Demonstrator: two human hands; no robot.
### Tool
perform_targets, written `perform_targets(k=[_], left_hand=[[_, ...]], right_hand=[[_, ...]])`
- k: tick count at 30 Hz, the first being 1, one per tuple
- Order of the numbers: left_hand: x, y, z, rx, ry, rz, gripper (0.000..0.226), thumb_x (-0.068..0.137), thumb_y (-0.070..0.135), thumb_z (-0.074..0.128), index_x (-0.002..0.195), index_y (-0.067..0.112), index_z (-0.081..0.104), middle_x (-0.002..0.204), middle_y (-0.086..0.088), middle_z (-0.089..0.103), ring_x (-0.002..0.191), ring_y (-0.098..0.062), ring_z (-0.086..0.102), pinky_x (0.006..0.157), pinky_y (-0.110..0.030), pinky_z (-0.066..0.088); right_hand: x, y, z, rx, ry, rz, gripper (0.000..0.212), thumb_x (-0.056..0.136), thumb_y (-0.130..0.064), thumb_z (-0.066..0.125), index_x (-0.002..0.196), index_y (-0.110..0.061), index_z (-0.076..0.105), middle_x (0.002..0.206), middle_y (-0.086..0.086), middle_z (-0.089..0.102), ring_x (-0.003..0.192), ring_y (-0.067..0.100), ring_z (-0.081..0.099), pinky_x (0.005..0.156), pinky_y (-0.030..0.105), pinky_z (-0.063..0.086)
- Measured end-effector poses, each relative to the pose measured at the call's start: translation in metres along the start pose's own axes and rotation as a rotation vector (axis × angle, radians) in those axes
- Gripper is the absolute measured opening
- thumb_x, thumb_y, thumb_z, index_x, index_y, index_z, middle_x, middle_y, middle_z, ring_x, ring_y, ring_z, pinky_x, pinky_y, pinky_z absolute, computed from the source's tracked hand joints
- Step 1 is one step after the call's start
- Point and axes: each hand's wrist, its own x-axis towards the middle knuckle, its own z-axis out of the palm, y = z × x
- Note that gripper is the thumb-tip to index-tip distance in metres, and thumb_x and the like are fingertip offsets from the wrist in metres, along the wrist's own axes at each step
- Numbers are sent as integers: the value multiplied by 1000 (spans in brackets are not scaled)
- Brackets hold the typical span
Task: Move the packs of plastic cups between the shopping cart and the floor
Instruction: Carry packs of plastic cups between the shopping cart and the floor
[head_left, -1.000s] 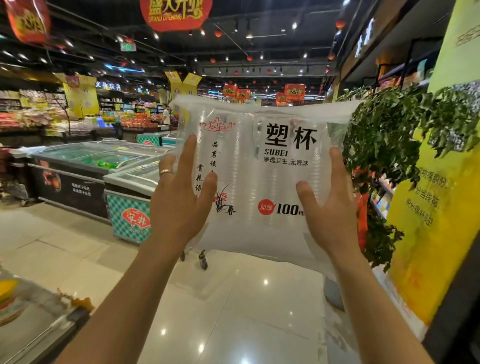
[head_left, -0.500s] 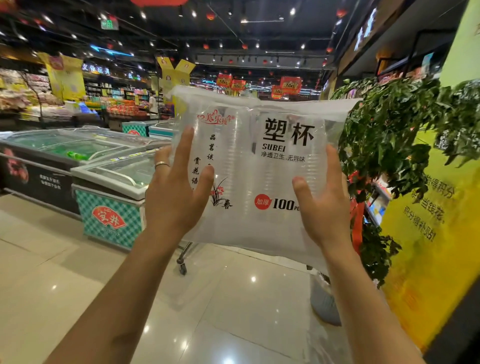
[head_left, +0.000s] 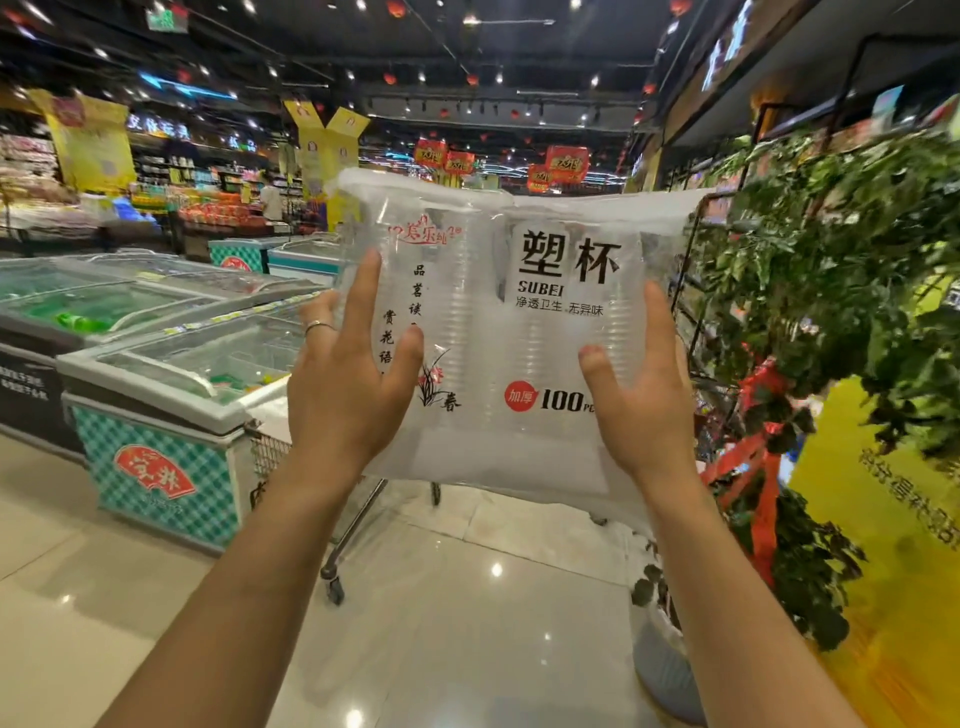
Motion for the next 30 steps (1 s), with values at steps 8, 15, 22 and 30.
perform_targets(k=[8,15,22,30], left_hand=[[95,-51,89,25,21,-6,65,97,49,43,153,45,11,156,-18,24,133,-38,41,89,-51,45],[153,-90,165,29,14,-25,66,94,52,41,152,47,12,154,-16,26,130,-37,43,84,-47,44],[219,-127,258,87,8,-39,68,90,55,36,152,48,10,152,-16,28,124,-37,48,85,-47,45],[308,-160,380,177,44,-99,65,96,51,43,153,47,12,151,-16,28,120,-38,50,83,-46,46]], right_hand=[[93,49,95,18,-13,12,72,95,-39,56,154,-39,15,158,-3,24,125,6,35,92,24,27],[158,104,166,68,-38,22,71,95,-39,57,153,-41,17,156,-8,26,135,6,29,97,25,26],[236,181,248,142,-71,32,70,95,-38,56,153,-40,17,155,-9,27,122,-9,23,100,22,23],[351,276,345,252,-170,39,71,94,-38,57,152,-42,17,157,-14,24,128,-10,22,100,19,21]])
